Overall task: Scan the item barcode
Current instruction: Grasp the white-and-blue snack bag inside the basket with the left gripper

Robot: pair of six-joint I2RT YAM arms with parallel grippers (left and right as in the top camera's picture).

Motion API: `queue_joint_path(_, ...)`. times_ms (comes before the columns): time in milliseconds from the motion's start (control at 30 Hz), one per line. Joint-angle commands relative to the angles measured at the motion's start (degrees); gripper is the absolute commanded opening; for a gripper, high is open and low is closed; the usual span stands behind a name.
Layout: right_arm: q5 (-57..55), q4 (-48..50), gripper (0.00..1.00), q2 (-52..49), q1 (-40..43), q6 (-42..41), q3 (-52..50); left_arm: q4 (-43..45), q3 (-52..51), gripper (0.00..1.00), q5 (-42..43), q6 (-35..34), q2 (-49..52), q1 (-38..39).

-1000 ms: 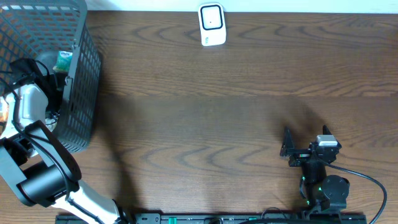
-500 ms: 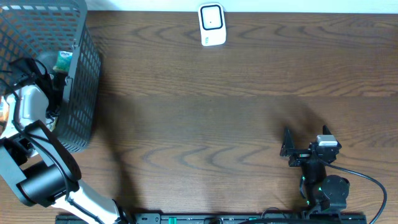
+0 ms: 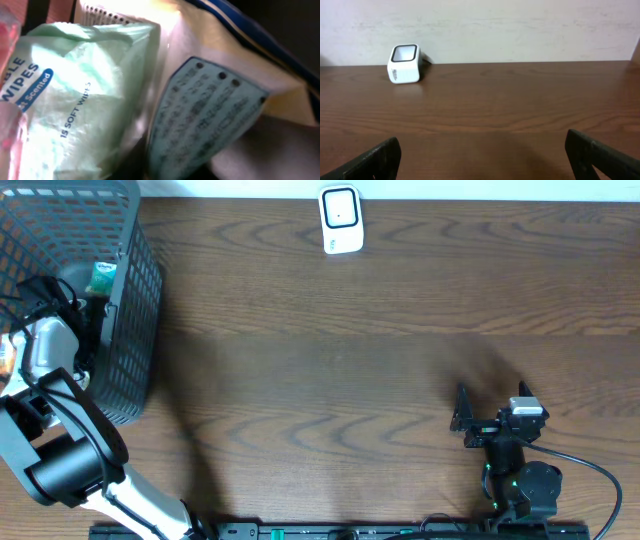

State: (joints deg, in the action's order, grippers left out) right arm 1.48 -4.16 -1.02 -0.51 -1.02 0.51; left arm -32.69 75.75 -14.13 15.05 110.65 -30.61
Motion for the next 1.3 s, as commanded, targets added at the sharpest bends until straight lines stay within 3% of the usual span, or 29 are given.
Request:
queue_joint_path(0,-0.3,-0.1,0.99,0.2,0.4,-0.6,-0.2,-0.7,0.0,0.07,2.1,-4.4,1.9,-0.2)
queue_joint_path(133,-0.3,-0.1,0.99,0.2,0.4,-0.6,-0.2,0.3,1.0,0.07,10.5,-6.4,-2.6,-0.2)
queue_joint_path(267,-0.3,-0.1,0.99,0.2,0.4,-0.6,-0.2,4.7,1.3,0.07,24.7,-6.4,-9.3,-0.2)
queue_joint_path(400,-0.3,-0.1,0.99,0.2,0.4,-0.6,-0.2,11.5,1.3,0.07,34.8,-12.1,-16.6,-0.2)
queue_joint_path(533,-0.3,-0.1,0.99,0.2,0.4,-0.6,-0.2,17.4,1.3,0.07,35.6,-18.3,-22.8,-0.2)
queue_joint_path(733,-0.3,-0.1,0.99,0.2,0.4,-0.6,-0.2,18.9,1.3,0.07,35.6,-19.0,-28.7,-0.2)
queue_joint_path(833,-0.3,-0.1,0.99,0.2,0.4,-0.6,-0.2,20.4,1.3,0.07,35.6,-19.1,-30.0,-0.2)
queue_joint_path(1067,-0.3,-0.1,0.99,0.2,0.4,-0.6,-0.2,27.4,1.3,0.07,35.6,-27.3,-31.6,-0.2)
queue_joint_path(1200,-0.3,-0.1,0.99,0.2,0.4,-0.6,-0.2,26.7,1.2,0.08,35.3,-27.2,-31.6,-0.2)
queue_joint_path(1233,-0.3,-0.1,0.99,0.2,0.4,-0.6,-0.2,25.4,1.2,0.08,34.3,-26.2,-31.6,-0.2)
queue_joint_path(1267,-0.3,-0.1,0.99,0.2,0.4,-0.6,-0.2,23.9,1.2,0.17,32.7,-24.9,-31.5,-0.2)
